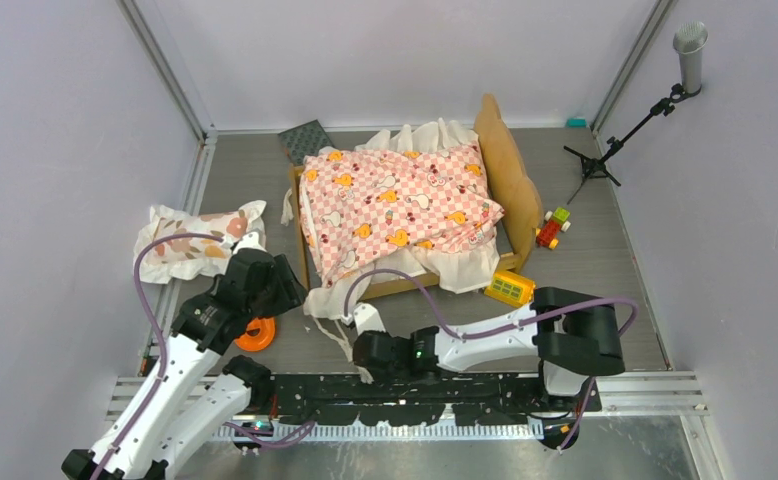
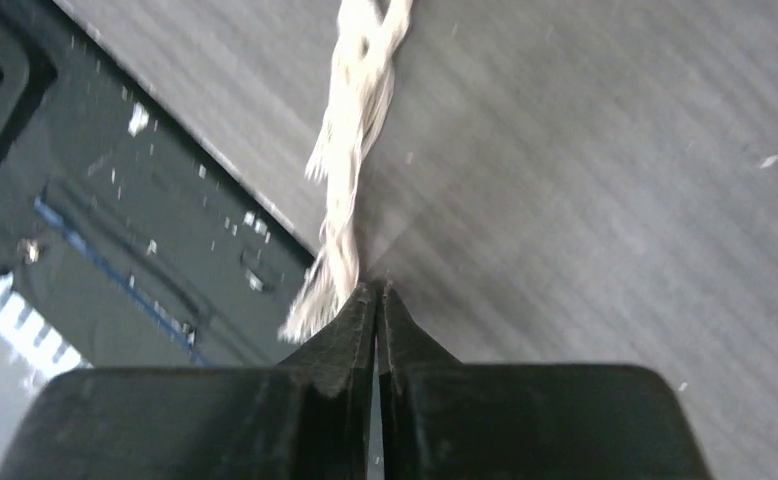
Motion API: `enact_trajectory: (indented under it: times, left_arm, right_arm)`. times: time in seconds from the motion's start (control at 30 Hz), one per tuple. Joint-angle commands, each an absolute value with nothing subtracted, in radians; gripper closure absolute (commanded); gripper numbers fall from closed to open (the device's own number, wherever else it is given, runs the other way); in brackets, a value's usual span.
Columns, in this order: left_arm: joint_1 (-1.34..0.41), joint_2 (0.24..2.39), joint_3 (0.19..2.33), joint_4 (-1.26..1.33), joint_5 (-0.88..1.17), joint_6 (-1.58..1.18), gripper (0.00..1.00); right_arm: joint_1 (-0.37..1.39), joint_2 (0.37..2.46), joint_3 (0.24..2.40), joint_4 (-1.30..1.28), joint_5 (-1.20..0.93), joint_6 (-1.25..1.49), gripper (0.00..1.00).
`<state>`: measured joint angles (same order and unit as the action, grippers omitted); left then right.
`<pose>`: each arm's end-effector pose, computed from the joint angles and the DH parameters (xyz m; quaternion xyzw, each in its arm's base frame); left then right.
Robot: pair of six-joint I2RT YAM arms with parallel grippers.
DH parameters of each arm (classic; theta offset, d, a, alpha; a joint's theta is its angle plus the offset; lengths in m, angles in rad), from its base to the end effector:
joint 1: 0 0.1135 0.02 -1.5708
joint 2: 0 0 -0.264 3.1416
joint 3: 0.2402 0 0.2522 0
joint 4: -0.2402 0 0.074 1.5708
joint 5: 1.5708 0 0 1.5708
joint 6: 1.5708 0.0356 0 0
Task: Set up the pet bed
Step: Tie the ropes to the bed frame.
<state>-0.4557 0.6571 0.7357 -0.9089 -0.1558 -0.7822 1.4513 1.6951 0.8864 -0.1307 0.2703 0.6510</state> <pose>0.1139 -0.0497 0.2732 -0.1788 0.9125 -0.1502 0.3359 0.0487 0.3257 0.1523 -0.3284 0.8838 0.2034 0.2639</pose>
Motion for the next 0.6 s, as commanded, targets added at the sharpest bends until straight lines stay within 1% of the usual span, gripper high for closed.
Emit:
enact_trajectory:
  times: [0.0,0.1,0.23,0.33,0.43,0.57]
  left_arm:
    - [-0.451,0.657,0.716,-0.862,-0.156,-0.807,0.44]
    - [-0.451,0.653,0.703,-0.855,-0.145,-0.82,0.44]
    - [-0.455,0.63,0.669,-0.855,-0.134,-0.866,0.46]
    - [-0.493,0.609,0.634,-0.854,-0.174,-0.918,0.46]
    - [-0.595,0.588,0.614,-0.851,-0.266,-0.988,0.45]
    - [-0.818,0.604,0.601,-0.862,-0.444,-1.106,0.42]
  right_arm:
    - [1.489,1.617,0.824,-0.185,0.239,0.718,0.91]
    - [1.491,1.551,0.797,-0.173,0.259,0.728,0.91]
    - [1.49,1.459,0.775,-0.202,0.356,0.73,0.88]
    - [1.484,1.418,0.76,-0.202,0.393,0.722,0.87]
    - [1.48,1.407,0.751,-0.201,0.41,0.722,0.86]
    - [1.48,1.407,0.739,-0.196,0.416,0.726,0.86]
